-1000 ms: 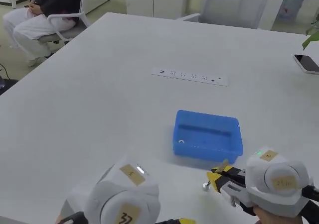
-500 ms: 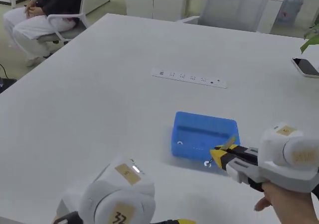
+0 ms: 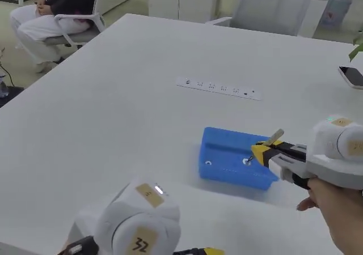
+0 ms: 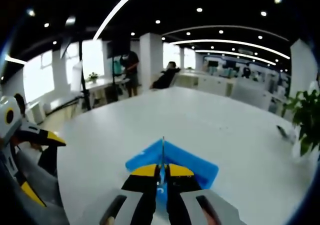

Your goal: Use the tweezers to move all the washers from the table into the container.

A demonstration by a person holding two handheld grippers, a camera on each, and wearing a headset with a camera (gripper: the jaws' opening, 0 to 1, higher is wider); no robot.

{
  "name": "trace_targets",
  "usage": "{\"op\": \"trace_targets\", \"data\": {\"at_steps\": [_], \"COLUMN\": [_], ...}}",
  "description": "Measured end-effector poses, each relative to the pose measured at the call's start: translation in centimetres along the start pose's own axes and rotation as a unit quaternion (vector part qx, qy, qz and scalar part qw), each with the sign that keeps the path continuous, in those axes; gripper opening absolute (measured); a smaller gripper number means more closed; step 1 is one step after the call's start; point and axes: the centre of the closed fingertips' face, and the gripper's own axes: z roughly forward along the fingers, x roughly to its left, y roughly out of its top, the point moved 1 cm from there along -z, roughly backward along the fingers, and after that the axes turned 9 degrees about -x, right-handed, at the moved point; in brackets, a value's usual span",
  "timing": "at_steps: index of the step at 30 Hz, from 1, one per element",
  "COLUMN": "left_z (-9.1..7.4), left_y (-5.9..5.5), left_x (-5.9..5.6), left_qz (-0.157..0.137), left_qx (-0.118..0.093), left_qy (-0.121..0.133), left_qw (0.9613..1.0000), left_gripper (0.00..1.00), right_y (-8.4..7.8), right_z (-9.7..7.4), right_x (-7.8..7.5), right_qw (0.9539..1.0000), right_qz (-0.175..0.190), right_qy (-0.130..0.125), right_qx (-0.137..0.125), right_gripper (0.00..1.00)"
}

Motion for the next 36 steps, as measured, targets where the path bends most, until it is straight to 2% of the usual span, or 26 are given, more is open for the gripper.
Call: {"op": "trace_targets", "data": {"at_steps": [4,8,16,20,23,24,25,30,33,36], "left_z": [0.1,0.2,0.5,0.7,0.8,0.8,0.7,0.6,0.6,0.5], "left_y": [0.1,0.2,0.5,0.8,1.0,1.1,1.1,1.5,1.5,2.1], "left_x": [0.3,0.6,0.8,0.9,0.9,1.0,1.0,1.2,1.1,0.8], "left_qz": [-0.001,-0.004,0.001,0.003,0.008,0.010,0.012,0.019,0.036,0.043], "left_qx": [0.001,-0.003,-0.003,-0.004,-0.005,-0.005,-0.006,-0.005,0.007,0.003], "left_qy": [0.001,0.002,-0.002,-0.004,-0.003,-0.004,-0.003,-0.004,-0.008,-0.018], "left_qw": [1.0000,1.0000,1.0000,1.0000,0.9999,0.9999,0.9999,0.9998,0.9993,0.9989], "left_gripper": [0.89,0.90,0.89,0.89,0.88,0.88,0.88,0.86,0.78,0.75], "right_y": [-1.3,-3.2,-5.4,-5.7,-6.6,-6.2,-6.5,-6.5,-6.4,-5.2], "right_z": [1.0,2.1,3.1,3.2,3.7,3.6,3.5,3.8,3.6,2.9], "right_x": [-0.6,-1.0,-2.4,-2.0,-1.7,-1.7,-1.8,-1.8,-1.8,-1.8], "right_qw": [0.9997,0.9989,0.9968,0.9963,0.9945,0.9960,0.9948,0.9944,0.9938,0.9961], "right_qz": [-0.013,-0.003,0.005,0.004,-0.008,-0.009,-0.005,-0.002,0.004,-0.006], "right_qy": [-0.012,-0.009,-0.024,-0.022,-0.017,-0.016,-0.016,-0.014,-0.015,-0.017], "right_qx": [0.019,0.047,0.076,0.083,0.103,0.087,0.101,0.105,0.110,0.086], "right_gripper": [0.02,0.02,0.03,0.03,0.03,0.03,0.03,0.03,0.03,0.03]}}
